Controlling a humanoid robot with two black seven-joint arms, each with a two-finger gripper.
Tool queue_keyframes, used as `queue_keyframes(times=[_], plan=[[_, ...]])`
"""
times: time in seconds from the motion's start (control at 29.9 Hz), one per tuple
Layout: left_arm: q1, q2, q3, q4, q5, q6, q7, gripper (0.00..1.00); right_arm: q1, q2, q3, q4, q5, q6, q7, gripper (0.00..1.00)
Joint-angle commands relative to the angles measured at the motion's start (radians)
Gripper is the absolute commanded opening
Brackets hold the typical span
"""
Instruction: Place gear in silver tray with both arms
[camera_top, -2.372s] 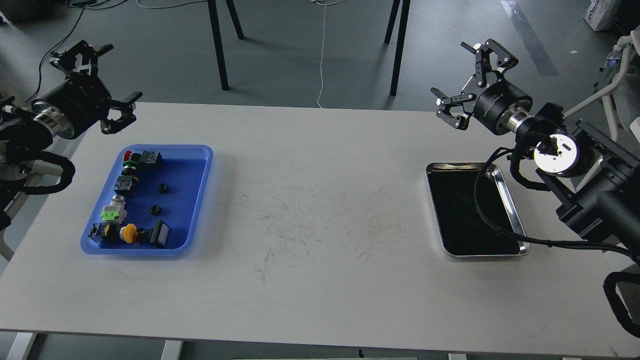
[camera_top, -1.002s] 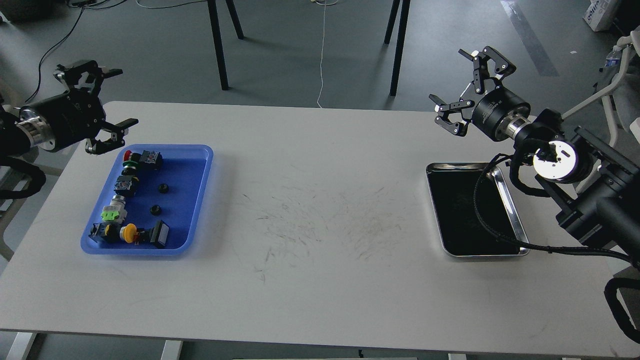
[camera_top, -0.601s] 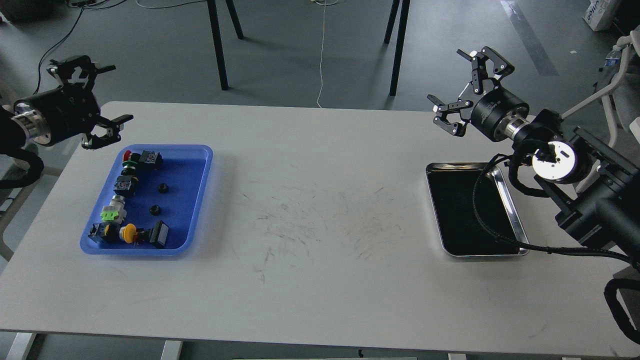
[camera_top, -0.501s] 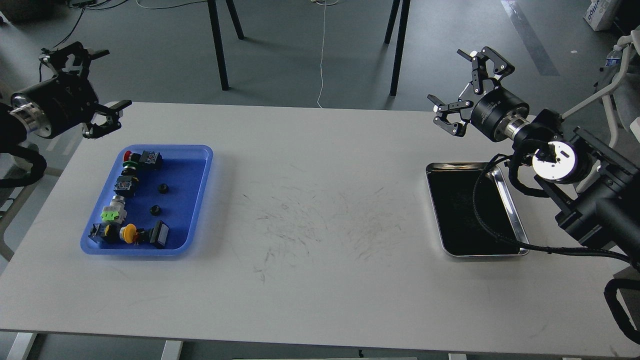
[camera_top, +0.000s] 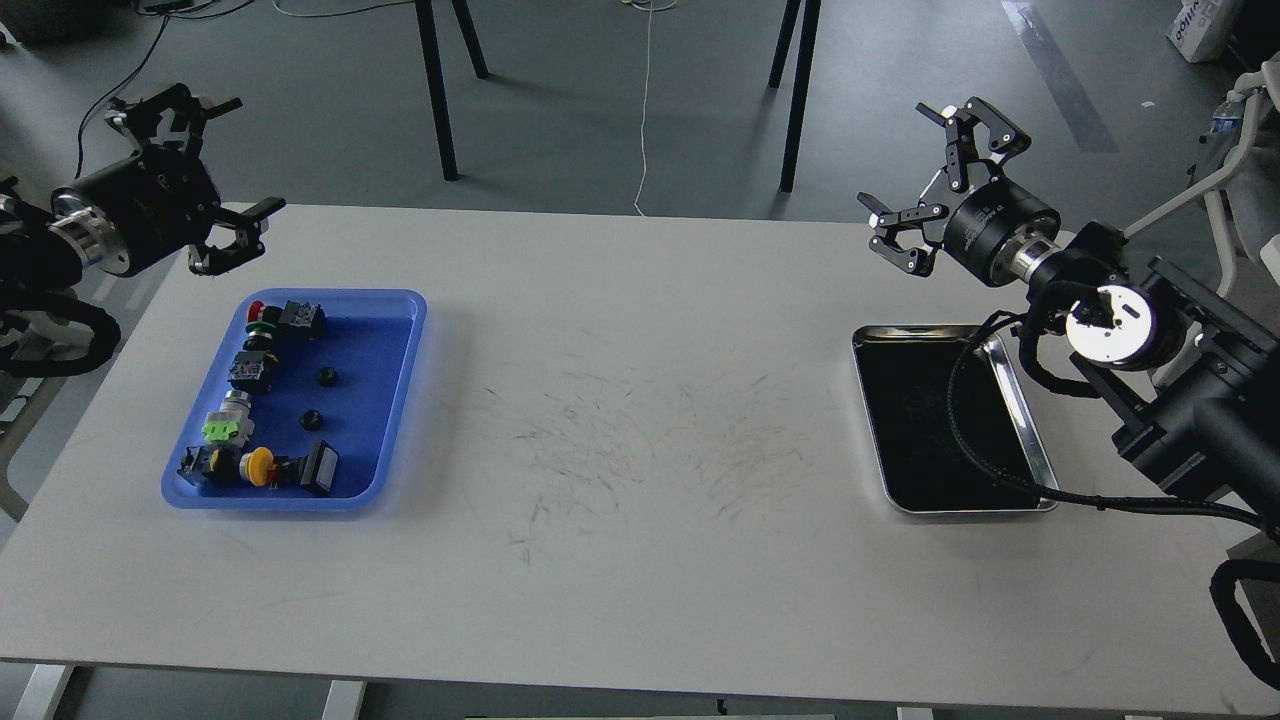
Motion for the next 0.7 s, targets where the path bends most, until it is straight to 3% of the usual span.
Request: queue_keyframes(times=[0.0,0.4,0.67], plan=[[0.0,0.017,-0.004,0.008,-0.001,0.0,-0.001,0.99,0.0,-0.058,-0.001,0.015,0.0,-0.003,0.0,0.99],[0.04,0.144,0.0,0.057,0.0,0.0,-0.001,0.99,-0.172,-0.359,0.002,0.185,0.002,-0.043,-0.005,0.99],[0.142,0.16,0.003,0.213,0.0,0.0,0.002,0.99,-0.366,-0.552,-0.006,0.193,0.002,-0.038,-0.006,0.99]])
